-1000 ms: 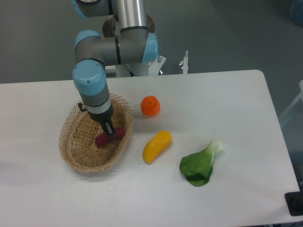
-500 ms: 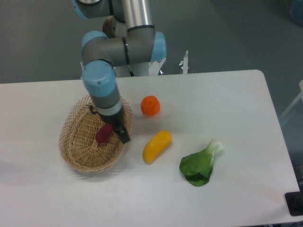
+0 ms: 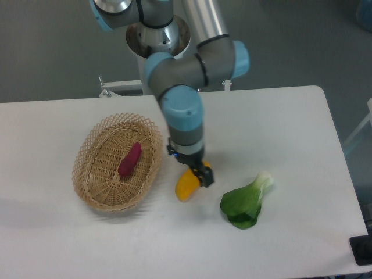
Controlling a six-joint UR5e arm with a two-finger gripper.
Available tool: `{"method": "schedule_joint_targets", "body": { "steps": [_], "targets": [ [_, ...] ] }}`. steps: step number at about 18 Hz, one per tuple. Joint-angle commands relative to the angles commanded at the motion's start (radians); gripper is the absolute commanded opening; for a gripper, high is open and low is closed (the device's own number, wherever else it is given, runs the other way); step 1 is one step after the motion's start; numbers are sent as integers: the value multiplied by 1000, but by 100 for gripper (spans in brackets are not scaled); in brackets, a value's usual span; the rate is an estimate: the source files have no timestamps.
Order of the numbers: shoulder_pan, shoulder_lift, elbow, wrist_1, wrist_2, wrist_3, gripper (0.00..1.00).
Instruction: Place the sweet potato in the basket
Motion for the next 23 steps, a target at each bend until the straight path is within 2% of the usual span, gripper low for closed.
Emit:
{"method": "schedule_joint_targets", "body": {
  "steps": [6,12,16,20,23],
  "targets": [
    [91,-44,92,-3,-29,86,100],
    [172,-66,137,-8,-58,136,100],
    [190,-92,203,-86,-55,190,100],
    [227,-104,220,-87,-61,212,100],
    [229,-104,209,-81,-63,239,100]
  ]
}}
